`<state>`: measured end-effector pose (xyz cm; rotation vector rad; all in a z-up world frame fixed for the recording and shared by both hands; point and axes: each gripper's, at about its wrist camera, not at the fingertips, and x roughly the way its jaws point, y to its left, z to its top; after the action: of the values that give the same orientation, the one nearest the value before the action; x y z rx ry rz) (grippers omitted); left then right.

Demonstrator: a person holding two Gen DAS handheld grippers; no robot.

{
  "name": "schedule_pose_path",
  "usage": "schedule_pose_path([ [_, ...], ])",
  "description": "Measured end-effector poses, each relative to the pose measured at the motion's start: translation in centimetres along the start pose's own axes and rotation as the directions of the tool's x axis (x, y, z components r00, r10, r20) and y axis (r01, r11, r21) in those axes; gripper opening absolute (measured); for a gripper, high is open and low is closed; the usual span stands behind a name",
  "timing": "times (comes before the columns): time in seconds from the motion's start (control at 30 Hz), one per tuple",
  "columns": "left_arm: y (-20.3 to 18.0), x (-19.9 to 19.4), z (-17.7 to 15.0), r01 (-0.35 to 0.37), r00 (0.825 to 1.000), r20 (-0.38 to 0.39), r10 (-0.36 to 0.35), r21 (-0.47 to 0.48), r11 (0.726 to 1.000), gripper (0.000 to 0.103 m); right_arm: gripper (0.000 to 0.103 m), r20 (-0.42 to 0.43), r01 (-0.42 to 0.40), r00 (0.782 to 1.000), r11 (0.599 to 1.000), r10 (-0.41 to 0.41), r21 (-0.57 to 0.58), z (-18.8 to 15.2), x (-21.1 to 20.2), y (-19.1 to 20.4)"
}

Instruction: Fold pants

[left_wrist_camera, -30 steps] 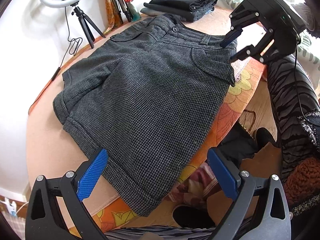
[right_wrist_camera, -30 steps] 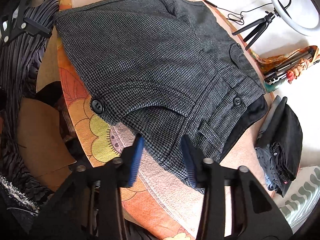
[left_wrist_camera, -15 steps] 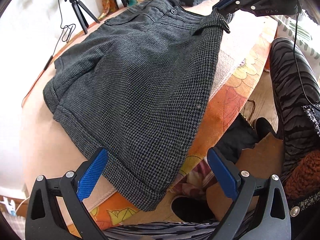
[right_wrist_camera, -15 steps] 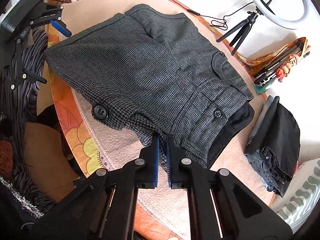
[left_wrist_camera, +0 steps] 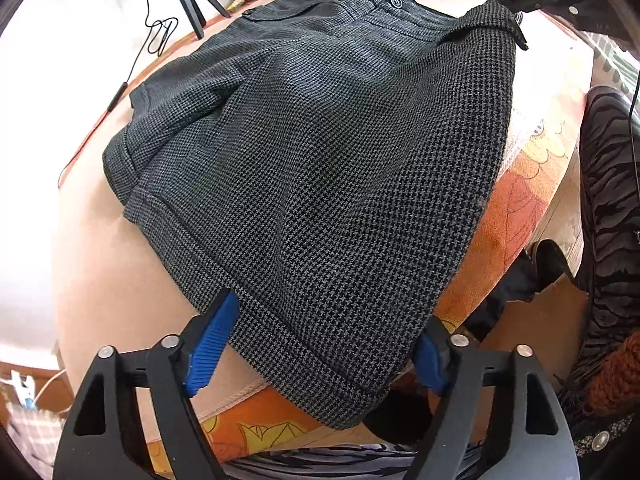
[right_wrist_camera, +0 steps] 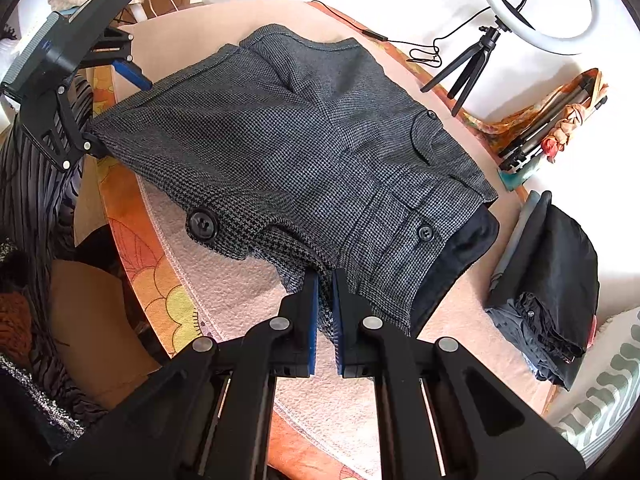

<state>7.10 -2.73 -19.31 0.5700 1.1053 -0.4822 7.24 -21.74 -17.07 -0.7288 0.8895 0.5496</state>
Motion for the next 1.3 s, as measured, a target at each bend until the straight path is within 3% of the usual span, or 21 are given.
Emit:
schedule_pose_path([
  [0.07,0.6,-0.2,0.1,0.073,0.997,0.023,-0.073,-0.026,0.997,0.043,0.006,0.008,-0.001,1.000,1.000,0.001,0.005,0.0,-0.1,0.0],
  [0.27,1.7,-1.3,0.1,0.140,0.986,0.099,-0.134,-0.060,0.988,0.023,0.006,0.015,-0.018,1.000,1.000,0.017,0.026,-0.5,0.1,-0.2],
  [0.4,2.4,-2.9,0.1,0.146,0.976,0.172,-0.132,-0.071,0.987,0.018,0.007,0.007,-0.024,1.000,0.999,0.024,0.028,-1.2,0.4,0.0],
  [0.47,3.0,-3.6,0.4,0.149,0.970,0.203,-0.132,-0.071,0.986,0.016,0.014,0.000,-0.030,1.000,0.999,0.030,0.032,-1.7,0.6,0.1],
  [0.53,3.2,-4.0,0.9,0.146,0.967,0.219,-0.129,-0.065,0.987,0.016,0.032,-0.015,0.003,1.000,1.000,-0.003,0.014,-2.4,1.0,0.4],
  [0.57,3.2,-4.1,1.1,0.145,0.966,0.225,-0.127,-0.063,0.987,0.015,0.034,-0.022,0.022,1.000,1.000,-0.022,0.000,-2.7,1.0,0.8],
  [0.67,3.3,-4.5,1.6,0.142,0.963,0.239,-0.126,-0.050,0.989,0.012,0.033,-0.038,0.044,0.998,0.999,-0.044,-0.013,-3.4,1.2,0.8],
  [0.73,3.6,-4.9,1.7,0.143,0.960,0.251,-0.128,-0.046,0.989,0.012,0.011,-0.032,0.041,0.999,0.999,-0.041,0.005,-3.6,0.9,0.5],
  [1.03,6.6,-8.3,3.7,0.119,0.934,0.344,-0.091,-0.059,0.991,0.006,0.010,0.109,0.141,0.983,0.988,-0.147,0.058,0.2,-4.3,-2.8],
  [1.3,12.0,-10.4,8.8,0.068,0.917,0.397,-0.041,-0.056,0.996,0.006,0.009,0.182,0.230,0.956,0.973,-0.232,0.032,6.3,-6.7,-7.3],
])
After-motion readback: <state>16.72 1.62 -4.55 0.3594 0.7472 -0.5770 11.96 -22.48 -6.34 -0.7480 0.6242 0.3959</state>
